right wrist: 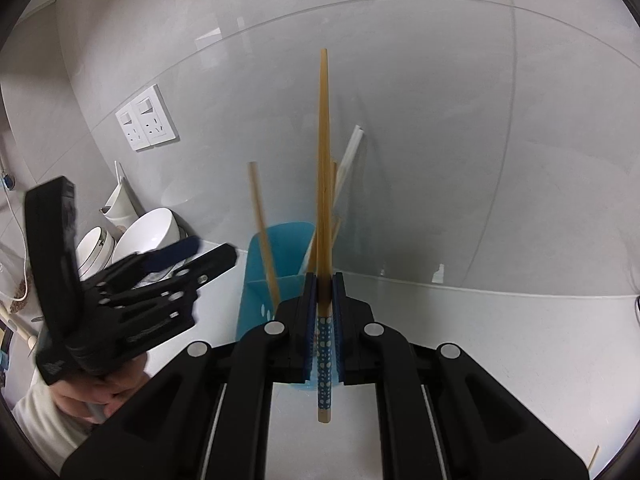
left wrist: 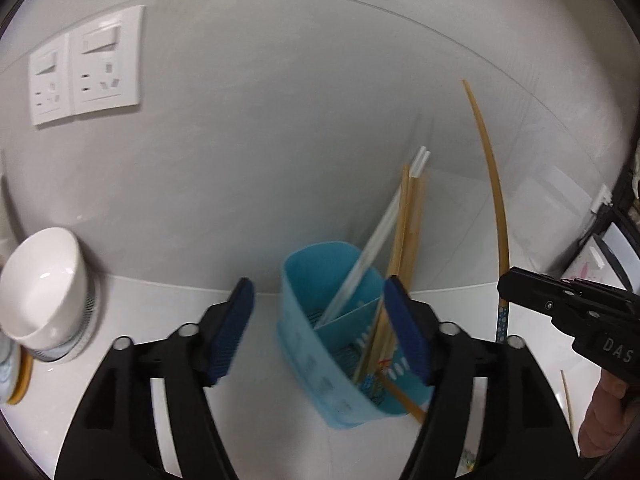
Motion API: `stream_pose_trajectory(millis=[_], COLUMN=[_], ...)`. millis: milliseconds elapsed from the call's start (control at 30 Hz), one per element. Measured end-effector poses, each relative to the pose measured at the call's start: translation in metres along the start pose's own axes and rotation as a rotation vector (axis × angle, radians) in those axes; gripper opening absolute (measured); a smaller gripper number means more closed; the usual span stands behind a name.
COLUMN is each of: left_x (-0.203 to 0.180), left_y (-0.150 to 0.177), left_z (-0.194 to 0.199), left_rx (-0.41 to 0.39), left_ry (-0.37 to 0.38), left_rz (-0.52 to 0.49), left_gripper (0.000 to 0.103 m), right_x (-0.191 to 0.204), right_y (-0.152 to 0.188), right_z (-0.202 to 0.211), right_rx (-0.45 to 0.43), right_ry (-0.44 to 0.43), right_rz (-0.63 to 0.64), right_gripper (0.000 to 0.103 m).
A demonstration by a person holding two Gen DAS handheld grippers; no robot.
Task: Organize utensils
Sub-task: 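Open the left tool to drop its chopstick into the holder while the right keeps holding, then lower the right tool's chopstick into the holder and open the right tool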
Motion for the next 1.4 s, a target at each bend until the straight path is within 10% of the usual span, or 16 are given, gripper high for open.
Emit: stream_pose_trajectory(millis=[200, 933, 1400], left_x=[0.019, 0.044, 0.046], left_y=[0.009, 0.027, 0.022], left_z=[0.024, 0.034, 0.041], left_rx=[0.012, 0.083, 0.089], left_ry=[-0.083, -0.108, -0.117], left_rz=[0.057, 0.110, 0.126], left_gripper=[0.097, 0.097, 0.097], right_x=[0.008, 0.027, 0.022], right_y=[-0.010, -0.028, -0.021], right_z=[-0.003, -0.021, -0.052], right_rx=[-0.070, -0.189, -0.110], right_ry=[-0.052, -0.127, -0.085], right_rz=[0.017, 0.070, 0.089], right_gripper=[0.007, 0.007, 0.008])
Point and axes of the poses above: each gripper's, at about its wrist camera, not at the fingertips, and z roughly against the way its jaws point, x to its left, y to its underside, the point moved 9 cm from there along -z, roughly the way its jaws point, and after that the axes turned 13 degrees about x, right-handed, at the moved point
